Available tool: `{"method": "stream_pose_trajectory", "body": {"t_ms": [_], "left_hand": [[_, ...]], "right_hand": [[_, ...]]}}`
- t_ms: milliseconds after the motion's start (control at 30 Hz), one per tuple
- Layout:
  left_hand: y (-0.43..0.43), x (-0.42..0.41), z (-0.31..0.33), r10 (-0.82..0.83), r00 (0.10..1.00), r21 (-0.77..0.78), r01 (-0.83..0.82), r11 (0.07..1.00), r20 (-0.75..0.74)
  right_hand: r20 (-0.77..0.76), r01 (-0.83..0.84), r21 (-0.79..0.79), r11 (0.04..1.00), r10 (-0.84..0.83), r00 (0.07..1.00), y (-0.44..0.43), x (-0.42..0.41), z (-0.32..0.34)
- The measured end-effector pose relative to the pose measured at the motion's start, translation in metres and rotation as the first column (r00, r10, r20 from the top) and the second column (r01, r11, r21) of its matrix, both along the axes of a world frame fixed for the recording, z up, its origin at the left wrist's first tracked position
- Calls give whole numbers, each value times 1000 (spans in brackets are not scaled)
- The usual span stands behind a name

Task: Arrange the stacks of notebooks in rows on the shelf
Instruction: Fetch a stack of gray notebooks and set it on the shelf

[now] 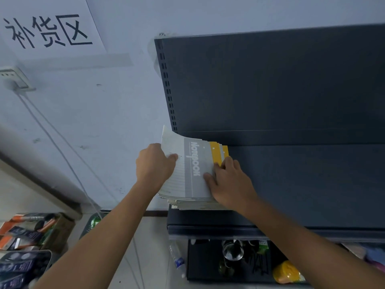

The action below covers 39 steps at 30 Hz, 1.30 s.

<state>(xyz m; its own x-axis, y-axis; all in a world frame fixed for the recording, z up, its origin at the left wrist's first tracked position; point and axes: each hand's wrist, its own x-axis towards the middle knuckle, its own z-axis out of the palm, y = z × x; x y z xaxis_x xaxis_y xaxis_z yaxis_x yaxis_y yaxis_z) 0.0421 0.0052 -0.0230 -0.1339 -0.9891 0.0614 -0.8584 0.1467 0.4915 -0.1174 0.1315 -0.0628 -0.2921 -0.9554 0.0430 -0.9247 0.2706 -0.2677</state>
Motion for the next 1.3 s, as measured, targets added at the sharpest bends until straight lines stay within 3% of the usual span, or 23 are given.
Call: {"method": "stream_pose_trajectory", "body": {"t_ms": [167, 300, 400, 500, 633, 667, 767, 1000, 1300], "left_hand": [[3, 2, 7, 32, 999, -29, -31, 999, 17], [6, 2, 14, 13, 998, -62, -10, 998, 56], [9, 2, 15, -26, 999, -114, 30, 993, 34], [2, 2, 22, -84, 995, -80, 80, 994, -48], [-9, -4, 28, -186, 949, 26, 199, 980, -255], [-9, -7, 28, -205, 934, 31, 224, 974, -294], [-6, -22, 23, -248, 894, 47, 285, 957, -373], [19, -74, 6, -351, 925, 37, 360, 932, -144], [53, -129, -1, -507, 857, -1, 509, 861, -85]], "right_hand": [[-64, -62, -31, 998, 60, 996, 1, 5, 2], [62, -47, -48, 998, 50, 997, -6, 7, 4], [263, 16, -56, 998, 0, 965, -12, 4, 4], [586, 127, -28, 991, -87, 805, -20, -5, 11], [826, 294, -37, 955, -137, 547, -26, -17, 26], [845, 336, -47, 941, -142, 515, -25, -20, 28], [818, 440, -107, 891, -173, 548, -19, -29, 33], [766, 549, -56, 834, -317, 559, 8, -59, 36], [771, 683, -1, 731, -434, 466, 62, -108, 36]]}}
